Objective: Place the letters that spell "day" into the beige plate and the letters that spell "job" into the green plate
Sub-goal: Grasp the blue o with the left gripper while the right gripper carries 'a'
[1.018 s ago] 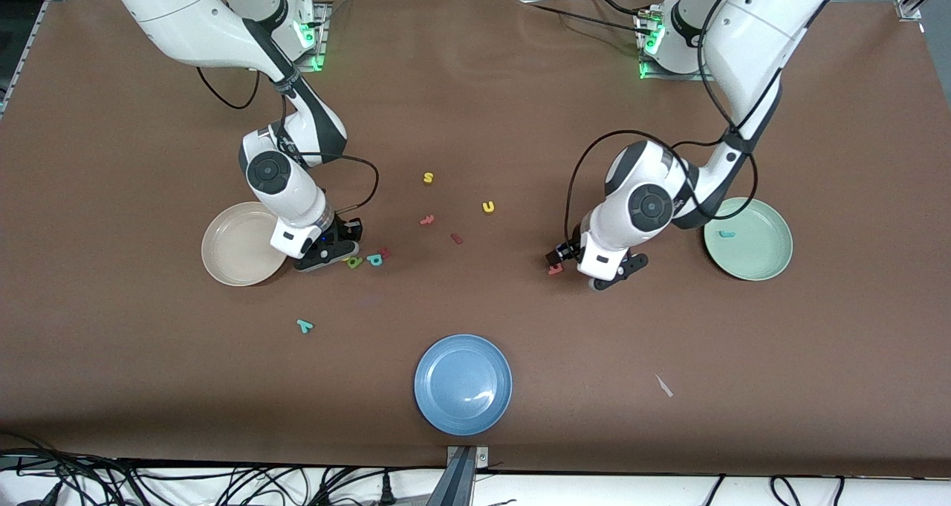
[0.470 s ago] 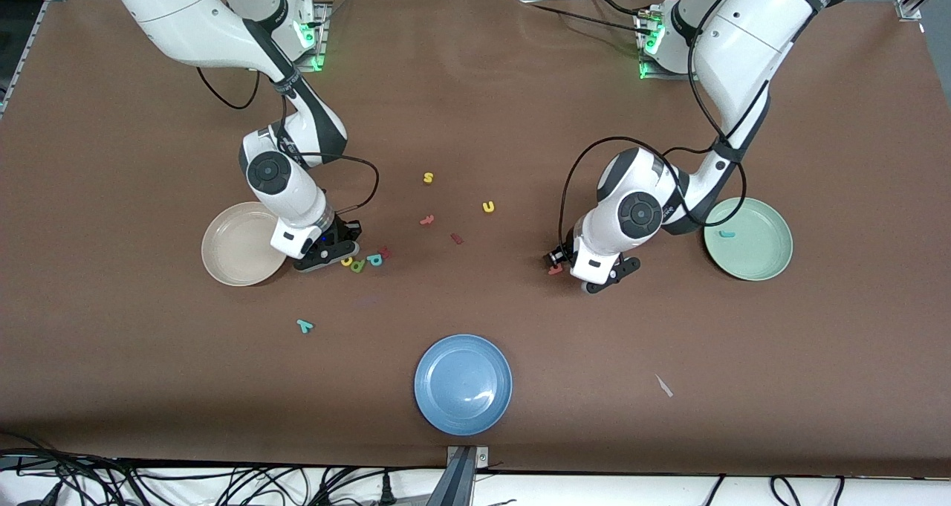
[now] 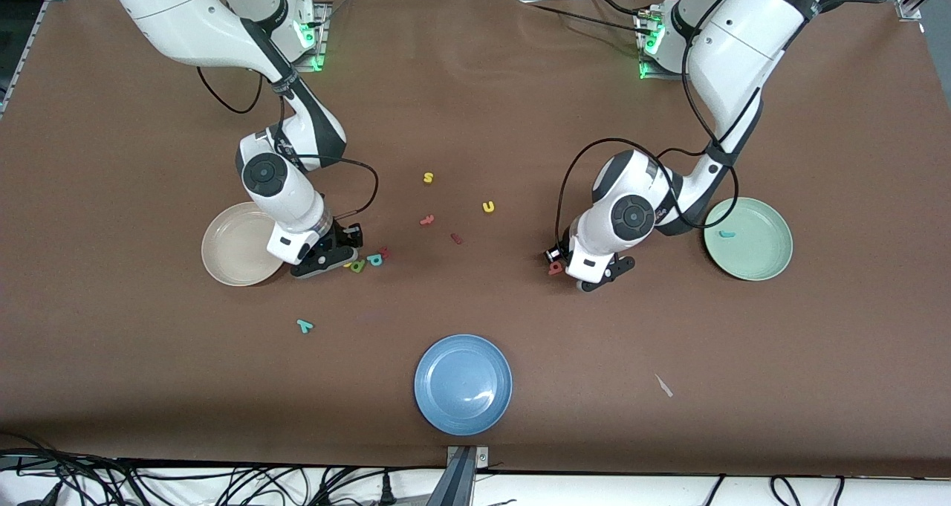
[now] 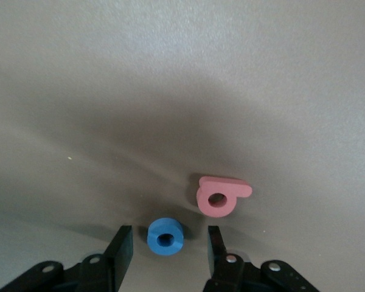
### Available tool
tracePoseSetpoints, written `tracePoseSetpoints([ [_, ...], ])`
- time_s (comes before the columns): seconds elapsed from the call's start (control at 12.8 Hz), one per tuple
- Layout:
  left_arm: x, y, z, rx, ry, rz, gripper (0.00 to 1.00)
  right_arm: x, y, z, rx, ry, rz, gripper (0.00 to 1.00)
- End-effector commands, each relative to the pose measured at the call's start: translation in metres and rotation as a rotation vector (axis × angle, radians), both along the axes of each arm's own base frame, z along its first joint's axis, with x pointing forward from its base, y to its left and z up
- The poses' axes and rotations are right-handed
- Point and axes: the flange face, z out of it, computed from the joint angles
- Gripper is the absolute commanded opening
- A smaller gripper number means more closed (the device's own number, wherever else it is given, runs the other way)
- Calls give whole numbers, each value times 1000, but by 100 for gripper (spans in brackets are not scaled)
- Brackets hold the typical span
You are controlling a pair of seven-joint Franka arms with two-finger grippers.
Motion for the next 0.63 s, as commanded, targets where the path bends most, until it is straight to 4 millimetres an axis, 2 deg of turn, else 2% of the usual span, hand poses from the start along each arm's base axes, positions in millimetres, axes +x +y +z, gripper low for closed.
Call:
tracePoseSetpoints([
  [0.0,1,-4,-3,40,-6,-7,53,2,4,-7,-12,12,18,64],
  [0.23,-2,-7,-7,52,-3,-3,48,1,4,-13,-11,15,28,62],
  [0.31,-2,-7,-7,52,-2,3,42,0,4,-15,-21,13,43,58],
  [0.55,-2,-7,-7,52,-2,3,29,0,7,-15,-67,-17,126,57],
])
